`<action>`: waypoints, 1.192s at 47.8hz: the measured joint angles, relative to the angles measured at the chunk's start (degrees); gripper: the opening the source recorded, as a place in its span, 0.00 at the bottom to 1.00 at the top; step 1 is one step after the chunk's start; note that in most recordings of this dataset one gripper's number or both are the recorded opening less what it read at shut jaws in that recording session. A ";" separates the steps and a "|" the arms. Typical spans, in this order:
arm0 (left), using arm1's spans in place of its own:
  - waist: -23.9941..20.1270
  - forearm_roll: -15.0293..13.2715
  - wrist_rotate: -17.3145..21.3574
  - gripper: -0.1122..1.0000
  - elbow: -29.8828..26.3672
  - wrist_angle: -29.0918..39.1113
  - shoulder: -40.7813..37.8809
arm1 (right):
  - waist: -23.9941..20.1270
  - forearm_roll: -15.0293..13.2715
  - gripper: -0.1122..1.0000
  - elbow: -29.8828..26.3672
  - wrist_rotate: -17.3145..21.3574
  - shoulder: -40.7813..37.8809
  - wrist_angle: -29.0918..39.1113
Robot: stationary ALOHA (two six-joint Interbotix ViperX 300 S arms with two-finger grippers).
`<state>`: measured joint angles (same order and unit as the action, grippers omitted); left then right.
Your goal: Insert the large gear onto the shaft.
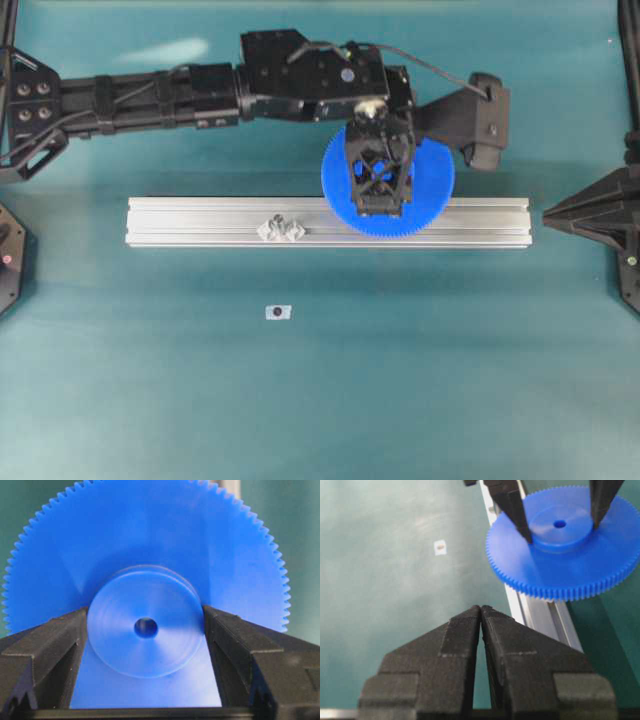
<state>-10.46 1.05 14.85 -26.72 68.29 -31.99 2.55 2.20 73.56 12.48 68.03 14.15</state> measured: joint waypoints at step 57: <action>2.46 0.18 -4.57 0.79 1.76 -2.20 0.70 | 0.09 0.18 0.23 0.09 0.09 0.00 0.00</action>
<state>-8.00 1.23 10.28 -24.96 66.09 -31.29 2.64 2.37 73.65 12.57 68.03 14.15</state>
